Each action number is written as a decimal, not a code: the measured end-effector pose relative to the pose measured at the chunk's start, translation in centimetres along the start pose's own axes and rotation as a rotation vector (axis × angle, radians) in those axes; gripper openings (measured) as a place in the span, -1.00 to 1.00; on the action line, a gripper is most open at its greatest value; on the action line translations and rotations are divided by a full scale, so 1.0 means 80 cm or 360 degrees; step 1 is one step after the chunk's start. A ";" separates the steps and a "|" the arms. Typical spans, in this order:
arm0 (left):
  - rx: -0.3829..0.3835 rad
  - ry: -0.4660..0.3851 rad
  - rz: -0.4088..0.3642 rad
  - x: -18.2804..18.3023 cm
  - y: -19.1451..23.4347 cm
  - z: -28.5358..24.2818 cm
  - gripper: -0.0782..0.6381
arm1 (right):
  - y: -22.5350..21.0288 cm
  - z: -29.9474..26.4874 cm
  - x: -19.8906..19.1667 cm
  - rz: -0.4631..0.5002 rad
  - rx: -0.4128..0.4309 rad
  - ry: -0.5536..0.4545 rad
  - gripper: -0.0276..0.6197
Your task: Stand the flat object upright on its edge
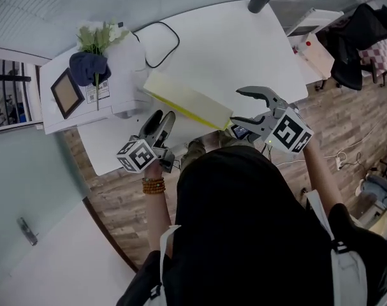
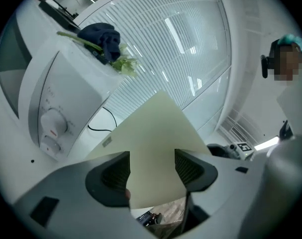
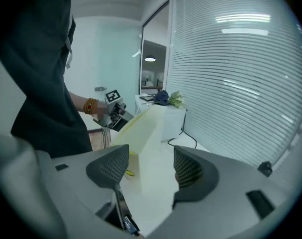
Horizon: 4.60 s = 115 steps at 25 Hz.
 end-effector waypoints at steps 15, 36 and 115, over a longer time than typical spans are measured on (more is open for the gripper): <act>-0.0063 -0.0035 0.0035 0.051 -0.085 -0.016 0.22 | 0.055 -0.035 -0.027 0.0082 0.0096 -0.0253 0.04; -0.0051 -0.0046 0.0086 0.044 -0.080 -0.036 0.09 | 0.031 -0.040 -0.025 0.0364 0.0063 -0.0128 -0.02; -0.0245 0.0222 -0.3732 -0.023 -0.241 -0.024 -0.50 | -0.096 -0.074 -0.154 -0.3149 0.1601 -0.0985 -0.02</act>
Point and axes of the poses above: the fingertips, and each gripper's own axes: z backward along the fingers, y to its left, x out of its top, the point moved 4 cm from there along z, backward along the fingers, and after that the axes turned 4 degrees about -z, right-handed, at the moved point
